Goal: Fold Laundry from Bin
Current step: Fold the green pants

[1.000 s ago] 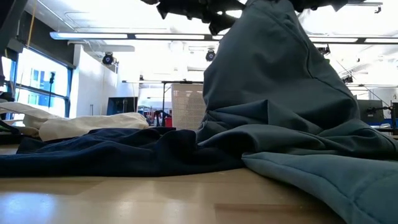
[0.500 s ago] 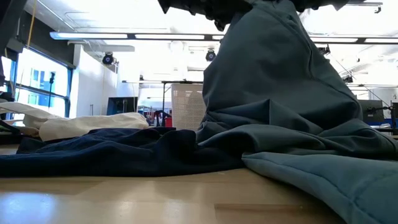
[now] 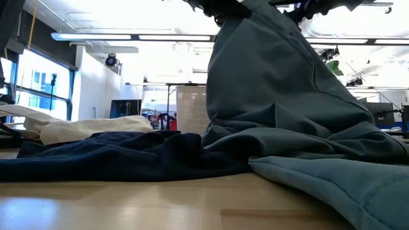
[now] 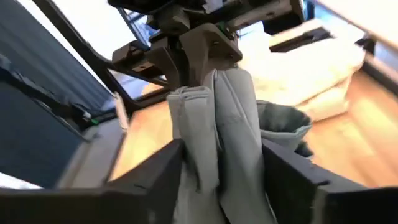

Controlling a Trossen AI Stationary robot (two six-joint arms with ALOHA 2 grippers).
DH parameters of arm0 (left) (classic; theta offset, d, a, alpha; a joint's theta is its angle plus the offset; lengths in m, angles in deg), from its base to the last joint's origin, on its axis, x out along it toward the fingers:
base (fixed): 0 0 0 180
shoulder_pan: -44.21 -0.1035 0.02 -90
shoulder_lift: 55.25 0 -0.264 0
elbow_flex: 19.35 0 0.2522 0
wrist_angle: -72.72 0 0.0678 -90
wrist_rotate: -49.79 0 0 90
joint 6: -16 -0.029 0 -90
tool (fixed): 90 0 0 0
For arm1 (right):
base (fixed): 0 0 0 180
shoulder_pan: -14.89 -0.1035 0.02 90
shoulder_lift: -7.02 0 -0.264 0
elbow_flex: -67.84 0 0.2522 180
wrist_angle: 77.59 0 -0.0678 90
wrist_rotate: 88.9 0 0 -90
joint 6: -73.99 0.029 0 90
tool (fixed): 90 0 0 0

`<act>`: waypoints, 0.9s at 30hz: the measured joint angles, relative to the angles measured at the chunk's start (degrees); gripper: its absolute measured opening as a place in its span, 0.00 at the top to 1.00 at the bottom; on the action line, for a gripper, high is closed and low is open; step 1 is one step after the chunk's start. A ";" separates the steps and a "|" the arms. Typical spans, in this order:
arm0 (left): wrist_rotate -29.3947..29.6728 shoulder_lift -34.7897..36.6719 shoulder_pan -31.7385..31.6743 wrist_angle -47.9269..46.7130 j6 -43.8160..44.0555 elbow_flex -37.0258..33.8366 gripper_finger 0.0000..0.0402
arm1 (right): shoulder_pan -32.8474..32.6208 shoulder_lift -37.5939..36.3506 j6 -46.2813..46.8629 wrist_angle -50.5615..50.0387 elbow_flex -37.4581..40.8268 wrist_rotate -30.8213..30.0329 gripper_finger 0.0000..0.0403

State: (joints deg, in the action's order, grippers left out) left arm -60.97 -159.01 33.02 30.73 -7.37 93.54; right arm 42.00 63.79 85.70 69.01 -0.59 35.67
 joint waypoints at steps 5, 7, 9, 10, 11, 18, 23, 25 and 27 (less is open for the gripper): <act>2.27 0.00 0.08 -3.74 -0.38 0.90 0.99 | -2.50 0.92 -9.72 -3.18 -2.52 -5.55 0.40; 2.44 0.00 0.06 -4.60 -0.33 0.94 0.99 | -4.12 1.76 -13.01 -5.24 -4.15 -8.16 0.39; 2.81 0.00 0.06 -5.14 -0.38 0.94 0.99 | -5.74 2.79 -15.23 -6.13 -5.73 -10.30 0.40; 2.95 0.00 0.06 -5.28 -0.38 0.94 0.99 | -6.51 3.33 -15.86 -6.29 -6.33 -11.38 0.40; 3.02 0.00 0.06 -5.28 -0.35 0.94 0.99 | -7.16 3.92 -16.58 -6.44 -6.69 -12.24 0.40; 3.28 0.00 0.04 -5.74 -0.39 0.94 0.99 | -10.31 8.96 -18.10 -6.04 -6.82 -14.23 0.41; 3.90 0.00 0.05 -6.94 -0.67 0.97 0.99 | -11.43 9.75 -18.10 -5.71 -6.82 -14.51 0.46; 5.60 0.00 0.24 -6.99 -0.92 0.99 0.99 | -11.41 9.43 -17.17 -5.66 -6.82 -14.71 0.51; 8.67 0.00 0.54 -6.97 -0.92 1.01 0.99 | -11.31 9.05 -14.88 -5.73 -6.82 -15.33 0.60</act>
State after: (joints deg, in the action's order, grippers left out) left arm -52.29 -159.01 33.56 23.76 -8.30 94.55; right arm 30.68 72.85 70.82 63.28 -7.41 20.34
